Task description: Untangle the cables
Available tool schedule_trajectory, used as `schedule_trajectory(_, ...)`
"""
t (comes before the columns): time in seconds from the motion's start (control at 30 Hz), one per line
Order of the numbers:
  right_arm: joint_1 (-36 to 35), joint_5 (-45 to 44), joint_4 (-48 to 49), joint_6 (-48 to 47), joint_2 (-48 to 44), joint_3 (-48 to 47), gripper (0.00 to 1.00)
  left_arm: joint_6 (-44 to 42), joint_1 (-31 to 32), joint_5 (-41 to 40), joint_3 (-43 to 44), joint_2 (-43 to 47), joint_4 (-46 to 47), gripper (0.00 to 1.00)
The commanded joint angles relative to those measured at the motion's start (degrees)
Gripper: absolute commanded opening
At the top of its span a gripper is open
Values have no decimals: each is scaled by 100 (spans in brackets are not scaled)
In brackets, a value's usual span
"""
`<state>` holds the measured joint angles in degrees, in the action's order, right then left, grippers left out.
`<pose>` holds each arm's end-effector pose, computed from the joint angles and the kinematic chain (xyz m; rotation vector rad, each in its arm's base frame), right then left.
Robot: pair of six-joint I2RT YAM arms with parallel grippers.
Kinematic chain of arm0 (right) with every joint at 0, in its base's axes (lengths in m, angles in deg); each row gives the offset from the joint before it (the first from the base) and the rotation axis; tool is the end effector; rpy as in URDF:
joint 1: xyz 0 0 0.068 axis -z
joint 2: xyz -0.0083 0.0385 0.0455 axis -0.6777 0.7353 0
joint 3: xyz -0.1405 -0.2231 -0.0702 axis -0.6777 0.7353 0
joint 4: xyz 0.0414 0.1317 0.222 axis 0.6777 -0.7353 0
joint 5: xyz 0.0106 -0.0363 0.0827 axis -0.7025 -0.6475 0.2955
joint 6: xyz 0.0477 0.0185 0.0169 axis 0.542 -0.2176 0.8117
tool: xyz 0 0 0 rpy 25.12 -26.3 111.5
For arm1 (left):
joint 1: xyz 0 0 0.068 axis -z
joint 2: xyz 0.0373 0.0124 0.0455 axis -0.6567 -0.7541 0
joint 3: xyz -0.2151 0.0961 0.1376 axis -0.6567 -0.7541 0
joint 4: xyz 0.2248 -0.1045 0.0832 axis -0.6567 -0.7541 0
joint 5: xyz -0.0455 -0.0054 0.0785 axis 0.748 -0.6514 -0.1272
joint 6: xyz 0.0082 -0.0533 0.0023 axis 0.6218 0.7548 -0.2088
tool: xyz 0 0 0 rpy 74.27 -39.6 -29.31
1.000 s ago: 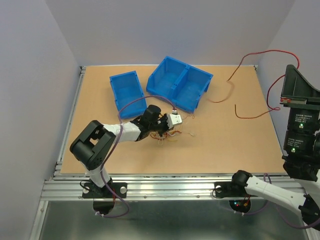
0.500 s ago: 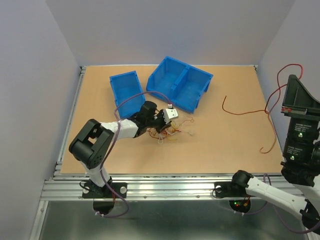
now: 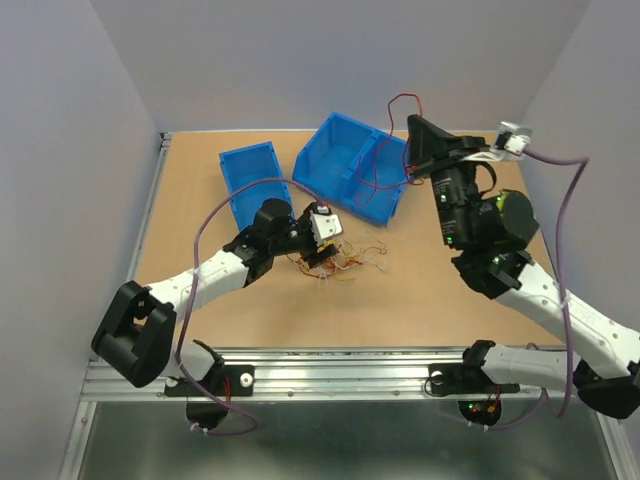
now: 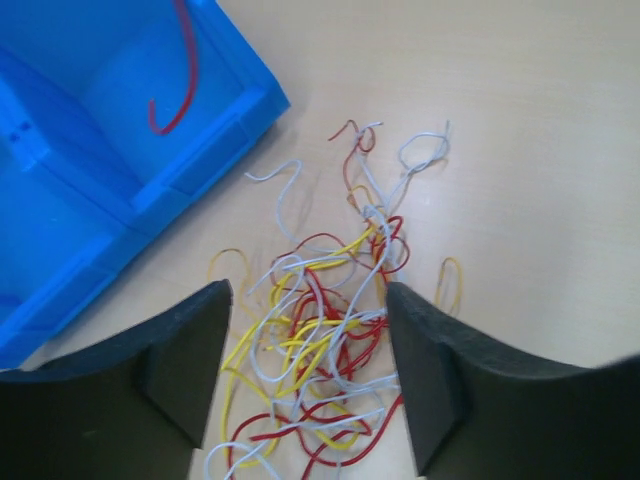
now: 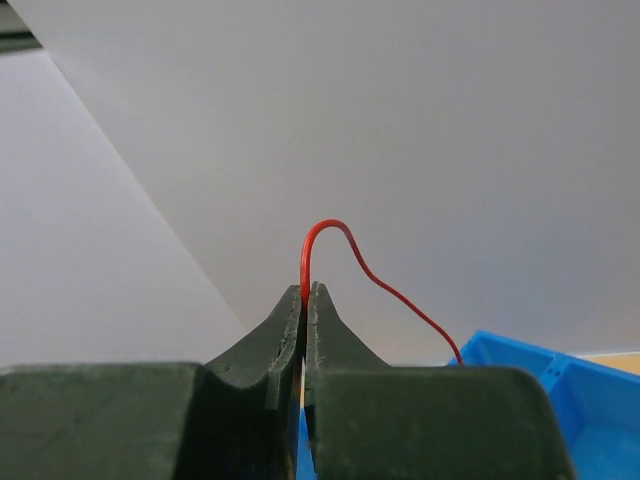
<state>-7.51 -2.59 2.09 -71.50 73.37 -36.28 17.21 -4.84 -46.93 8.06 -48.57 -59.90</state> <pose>0.1377 0.1338 0.5056 0.2086 1.0407 0.6512 0.2382 -0.1972 0.2502 1.3243 1.3248 -0.5688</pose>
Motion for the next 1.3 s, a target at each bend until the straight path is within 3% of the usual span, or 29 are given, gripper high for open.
schedule_trajectory(0.0, 16, 251, 121, -138, 400, -602, 0, -211, -288, -392, -322, 606, 317, 82)
schedule_trajectory(0.2, 182, 619, 121, 248, 1129, -918, 0, 44, -887, -508, -981, 1186, 1354, 96)
schedule_trajectory(0.3, 358, 760, 121, 503, 1410, -962, 1, 79, -1010, -508, -964, 1187, 1364, 96)
schedule_trajectory(0.53, 1755, 1350, 112, 1629, 1876, -743, 1, 62, -1256, -446, -981, 1117, 1399, 96)
schedule_trajectory(0.97, 2854, 2087, 60, 2420, 2817, -830, 0, 18, -1362, -657, -929, 959, 1372, 96)
schedule_trajectory(1.1, 2961, 1957, -81, 2534, 3177, -813, 1, 0, -1362, -719, -841, 976, 1329, 97)
schedule_trajectory(1.27, 2987, 1096, -125, 2728, 3573, -664, 1, -96, -1362, -446, -139, 1265, 425, 97)
